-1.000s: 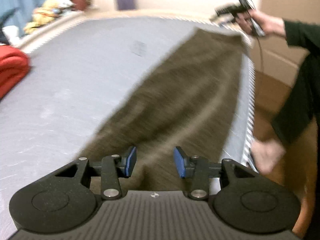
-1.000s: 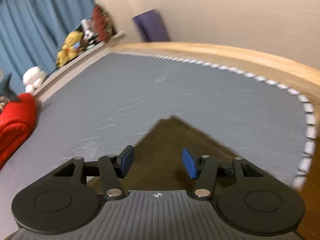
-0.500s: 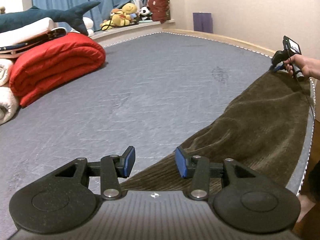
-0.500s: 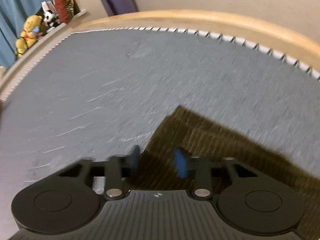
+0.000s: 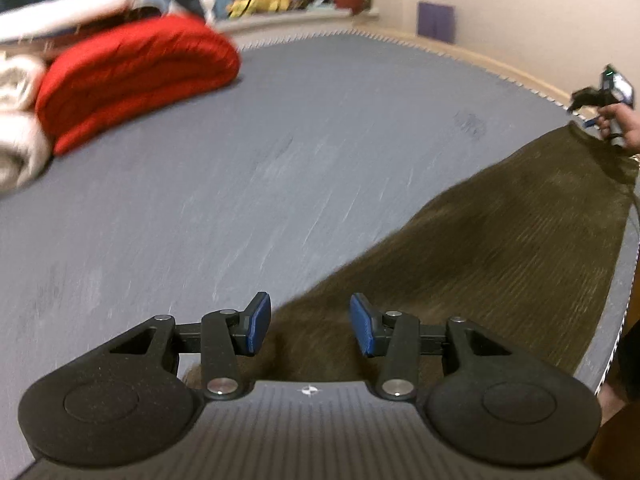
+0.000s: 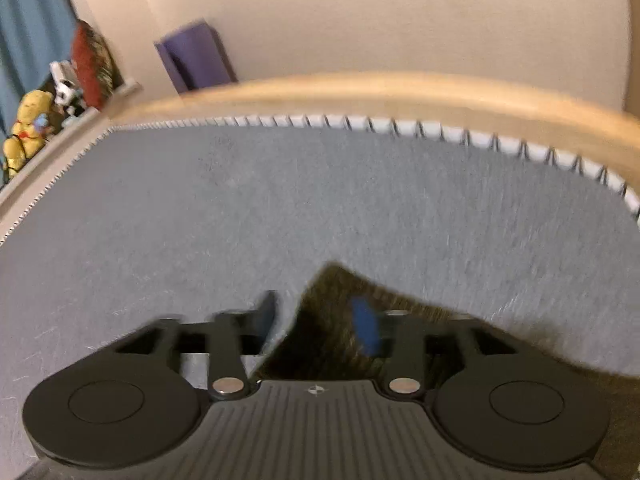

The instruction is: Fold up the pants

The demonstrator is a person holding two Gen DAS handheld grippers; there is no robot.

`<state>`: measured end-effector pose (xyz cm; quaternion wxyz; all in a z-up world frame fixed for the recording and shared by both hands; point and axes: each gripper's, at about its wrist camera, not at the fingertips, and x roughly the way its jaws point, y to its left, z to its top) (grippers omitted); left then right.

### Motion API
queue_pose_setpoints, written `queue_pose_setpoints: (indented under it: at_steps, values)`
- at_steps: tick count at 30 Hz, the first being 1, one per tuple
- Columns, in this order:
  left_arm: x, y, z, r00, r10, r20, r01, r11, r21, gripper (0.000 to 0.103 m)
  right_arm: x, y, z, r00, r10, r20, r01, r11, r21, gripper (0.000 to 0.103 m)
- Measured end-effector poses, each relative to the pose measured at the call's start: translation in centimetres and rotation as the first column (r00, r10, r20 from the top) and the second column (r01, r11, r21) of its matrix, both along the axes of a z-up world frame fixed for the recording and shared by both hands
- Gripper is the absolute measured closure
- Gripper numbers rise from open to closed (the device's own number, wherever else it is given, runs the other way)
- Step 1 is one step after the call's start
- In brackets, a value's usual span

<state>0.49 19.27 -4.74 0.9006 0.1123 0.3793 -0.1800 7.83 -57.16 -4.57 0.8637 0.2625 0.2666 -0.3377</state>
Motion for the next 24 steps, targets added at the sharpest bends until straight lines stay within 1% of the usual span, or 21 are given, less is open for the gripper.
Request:
queue_pose_setpoints:
  at_steps: [1, 2, 3, 4, 5, 6, 9, 10, 11, 12, 13, 14, 15, 17, 18, 19, 20, 21, 22, 23, 24]
  values:
    - [0.4, 1.0, -0.9, 0.998, 0.039, -0.056, -0.038, 0.999, 0.026, 0.064, -0.4, 0.6, 0.8, 1.000, 0.013, 0.015, -0.013, 0.999, -0.034, 0.039]
    - [0.9, 2.2, -2.2, 0.986, 0.109, -0.123, -0.100, 0.992, 0.075, 0.090, -0.5, 1.0, 1.1, 0.999, 0.028, 0.022, -0.027, 0.998, -0.050, 0.039]
    - [1.1, 3.4, -3.3, 0.973, 0.165, -0.163, -0.146, 0.982, 0.121, 0.101, -0.8, 1.6, 1.8, 0.998, 0.047, 0.033, -0.045, 0.997, -0.062, 0.039]
    - [1.0, 4.7, -3.7, 0.967, 0.172, -0.189, -0.157, 0.983, 0.093, 0.100, -1.1, 2.2, 2.4, 0.997, 0.061, 0.045, -0.058, 0.996, -0.066, 0.039]
    - [0.9, 5.5, -3.4, 0.961, 0.178, -0.213, -0.171, 0.984, 0.049, 0.101, -1.5, 2.7, 3.0, 0.995, 0.078, 0.058, -0.074, 0.995, -0.070, 0.039]
    - [0.7, 5.8, -3.0, 0.956, 0.188, -0.225, -0.185, 0.982, 0.036, 0.101, -2.0, 3.1, 3.7, 0.993, 0.096, 0.071, -0.091, 0.993, -0.077, 0.039]
    - [-0.7, 5.4, -1.8, 0.959, 0.208, -0.195, -0.202, 0.978, 0.051, 0.100, -3.3, 5.0, 6.0, 0.981, 0.162, 0.108, -0.151, 0.983, -0.102, 0.038]
    - [-1.1, 5.6, -1.3, 0.958, 0.216, -0.189, -0.214, 0.976, 0.030, 0.090, -3.4, 5.6, 6.8, 0.976, 0.182, 0.118, -0.170, 0.980, -0.108, 0.036]
    - [-1.4, 5.6, -0.8, 0.956, 0.227, -0.185, -0.229, 0.973, 0.010, 0.066, -3.7, 6.3, 7.4, 0.970, 0.205, 0.128, -0.190, 0.975, -0.115, 0.032]
    - [-1.6, 5.5, -0.1, 0.955, 0.243, -0.170, -0.247, 0.969, -0.002, 0.051, -4.1, 7.1, 8.1, 0.964, 0.228, 0.137, -0.211, 0.970, -0.123, 0.031]
    - [-2.1, 5.5, 0.7, 0.951, 0.277, -0.140, -0.281, 0.960, -0.009, 0.024, -4.5, 7.9, 8.8, 0.957, 0.251, 0.145, -0.233, 0.963, -0.133, 0.029]
    - [-2.5, 5.7, 1.1, 0.941, 0.317, -0.123, -0.321, 0.947, -0.016, 0.012, -4.9, 8.6, 9.4, 0.950, 0.274, 0.149, -0.254, 0.957, -0.140, 0.029]
    - [-3.0, 6.1, 1.4, 0.928, 0.349, -0.130, -0.356, 0.934, -0.032, 0.012, -5.2, 9.4, 10.0, 0.943, 0.298, 0.149, -0.277, 0.950, -0.142, 0.028]
    - [-3.5, 7.0, 1.0, 0.900, 0.389, -0.197, -0.411, 0.908, -0.082, 0.012, -6.0, 10.5, 11.0, 0.933, 0.325, 0.153, -0.308, 0.943, -0.123, 0.028]
    - [-3.9, 7.3, 0.5, 0.888, 0.394, -0.237, -0.426, 0.899, -0.102, 0.012, -6.4, 11.0, 11.4, 0.931, 0.330, 0.154, -0.317, 0.943, -0.102, 0.028]
    - [-4.0, 7.3, 0.1, 0.884, 0.387, -0.261, -0.425, 0.899, -0.106, 0.014, -6.8, 11.3, 11.8, 0.932, 0.329, 0.154, -0.321, 0.944, -0.074, 0.028]
    - [-4.4, 7.1, -0.5, 0.883, 0.373, -0.284, -0.415, 0.904, -0.102, 0.024, -7.2, 11.4, 12.2, 0.933, 0.325, 0.154, -0.322, 0.946, -0.047, 0.028]
    - [-4.6, 6.9, -1.0, 0.883, 0.363, -0.298, -0.405, 0.909, -0.094, 0.037, -7.7, 11.5, 12.5, 0.934, 0.320, 0.158, -0.321, 0.947, -0.021, 0.028]
    - [-5.0, 6.8, -1.3, 0.882, 0.366, -0.297, -0.404, 0.912, -0.073, 0.061, -8.0, 11.8, 12.8, 0.935, 0.317, 0.162, -0.320, 0.947, -0.003, 0.028]
    - [-5.6, 6.8, -1.1, 0.889, 0.376, -0.261, -0.400, 0.915, -0.042, 0.075, -8.4, 12.1, 12.9, 0.934, 0.316, 0.170, -0.322, 0.947, 0.011, 0.028]
    - [-5.9, 7.3, -0.6, 0.895, 0.378, -0.238, -0.405, 0.912, -0.073, 0.079, -8.8, 12.3, 12.9, 0.931, 0.317, 0.180, -0.325, 0.945, 0.020, 0.028]
